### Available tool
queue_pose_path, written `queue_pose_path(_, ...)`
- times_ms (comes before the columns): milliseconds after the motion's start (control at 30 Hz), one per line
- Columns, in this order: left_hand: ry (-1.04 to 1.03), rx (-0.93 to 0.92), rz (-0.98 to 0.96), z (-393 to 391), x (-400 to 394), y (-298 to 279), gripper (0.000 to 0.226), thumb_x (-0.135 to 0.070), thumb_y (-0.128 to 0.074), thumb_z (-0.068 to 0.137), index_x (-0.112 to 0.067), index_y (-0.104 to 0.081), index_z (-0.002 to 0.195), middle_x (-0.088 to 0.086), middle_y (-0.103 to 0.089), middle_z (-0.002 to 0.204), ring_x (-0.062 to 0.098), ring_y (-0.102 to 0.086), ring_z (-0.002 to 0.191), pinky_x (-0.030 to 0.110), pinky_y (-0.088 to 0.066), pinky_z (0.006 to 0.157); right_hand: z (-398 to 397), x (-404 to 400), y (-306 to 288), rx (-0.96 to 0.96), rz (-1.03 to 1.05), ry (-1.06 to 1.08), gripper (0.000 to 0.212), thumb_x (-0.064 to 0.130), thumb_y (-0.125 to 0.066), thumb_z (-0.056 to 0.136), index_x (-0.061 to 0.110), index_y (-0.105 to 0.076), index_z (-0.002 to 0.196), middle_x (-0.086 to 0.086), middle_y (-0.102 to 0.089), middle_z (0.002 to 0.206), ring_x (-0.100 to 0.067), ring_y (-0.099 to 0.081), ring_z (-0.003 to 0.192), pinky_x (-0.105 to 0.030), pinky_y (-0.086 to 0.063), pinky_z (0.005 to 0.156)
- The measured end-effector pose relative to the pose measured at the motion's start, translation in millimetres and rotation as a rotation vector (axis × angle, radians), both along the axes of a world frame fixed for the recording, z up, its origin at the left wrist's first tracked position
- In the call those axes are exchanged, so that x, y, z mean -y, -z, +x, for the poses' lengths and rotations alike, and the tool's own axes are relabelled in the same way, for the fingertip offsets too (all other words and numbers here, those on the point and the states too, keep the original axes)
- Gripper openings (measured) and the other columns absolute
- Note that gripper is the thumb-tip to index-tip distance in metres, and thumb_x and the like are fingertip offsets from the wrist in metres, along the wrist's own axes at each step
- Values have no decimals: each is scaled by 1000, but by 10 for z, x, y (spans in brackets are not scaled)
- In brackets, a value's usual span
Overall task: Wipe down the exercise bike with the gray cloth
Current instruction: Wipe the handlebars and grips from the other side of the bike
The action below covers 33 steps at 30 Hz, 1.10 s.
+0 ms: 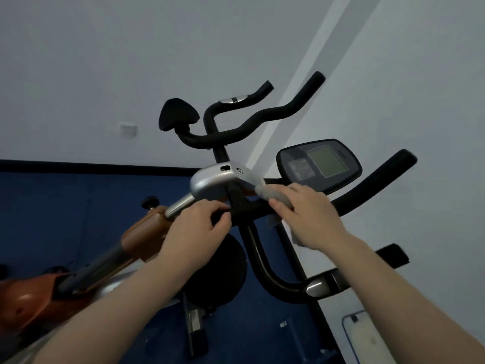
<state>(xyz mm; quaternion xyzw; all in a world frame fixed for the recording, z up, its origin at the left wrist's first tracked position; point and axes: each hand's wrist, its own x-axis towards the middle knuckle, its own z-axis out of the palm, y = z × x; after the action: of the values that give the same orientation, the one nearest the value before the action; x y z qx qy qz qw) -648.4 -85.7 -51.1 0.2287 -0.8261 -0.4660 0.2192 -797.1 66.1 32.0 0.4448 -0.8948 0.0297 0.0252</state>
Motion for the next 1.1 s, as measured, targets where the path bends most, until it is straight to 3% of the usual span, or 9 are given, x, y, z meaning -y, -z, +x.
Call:
queue_pose_path(100,-24,-22,27,31,-12,49,32,-44,-47,89,-37,-67,113,-19,-64,89,-4,-61,76,28,-55,71,-95,-92,-107,203,-186,183,33,57,-35,96,45,-58,115,15,-65,91,-16,-61,91,-33,-45,74)
queue_pose_path(200,-47,-55,60,63,-42,95,37,-49,-41,85,-41,-66,112,-17,-67,75,-2,-63,67,22,-52,59,248,173,261,-205,-88,193,39,50,-32,99,34,-56,125,4,-63,112,-21,-53,109,-37,-32,91)
queue_pose_path(300,-54,-74,77,67,-35,113,38,-50,-39,82,-43,-66,108,-15,-66,68,0,-61,57,17,-43,49,225,222,208,-106,-56,29,39,49,-32,100,34,-56,127,7,-59,119,-18,-50,113,-37,-31,97)
queue_pose_path(400,-45,-63,68,54,-19,102,33,-45,-43,85,-40,-66,109,-16,-64,74,-3,-60,61,12,-39,50,-35,115,-4,64,-74,61,38,52,-33,99,33,-61,116,6,-65,102,-19,-60,95,-38,-46,82)
queue_pose_path(533,-47,-52,90,51,-28,108,26,-39,-48,88,-40,-66,107,-16,-64,76,-4,-58,60,10,-37,50,148,332,216,-243,-20,156,44,51,-27,100,26,-63,104,4,-63,85,-16,-51,75,-33,-37,66)
queue_pose_path(700,9,-60,157,68,15,96,22,-39,-53,89,-39,-67,107,-15,-65,84,-1,-60,65,20,-44,59,-23,627,63,120,-166,228,43,54,-35,99,21,-62,104,-1,-64,90,-26,-61,89,-38,-48,73)
queue_pose_path(867,-30,-157,227,39,430,4,16,-26,-54,97,-34,-68,101,-13,-63,91,5,-60,80,32,-53,73,274,727,266,-78,-85,20,38,52,-35,99,29,-57,121,-1,-68,87,-25,-64,82,-31,-37,64)
queue_pose_path(1000,10,-94,119,-196,780,-11,27,-24,-48,101,-28,-60,125,-12,-57,121,6,-53,107,26,-43,88,233,513,49,146,28,-166,34,60,-36,94,41,-63,88,10,-64,80,-12,-59,76,-33,-45,66)
queue_pose_path(1100,138,-66,39,-439,822,22,33,-22,-46,103,-21,-53,135,-5,-51,133,9,-46,120,24,-36,99,210,635,53,117,49,-30,50,62,-19,94,41,-62,106,2,-68,90,-22,-63,86,-36,-44,67)
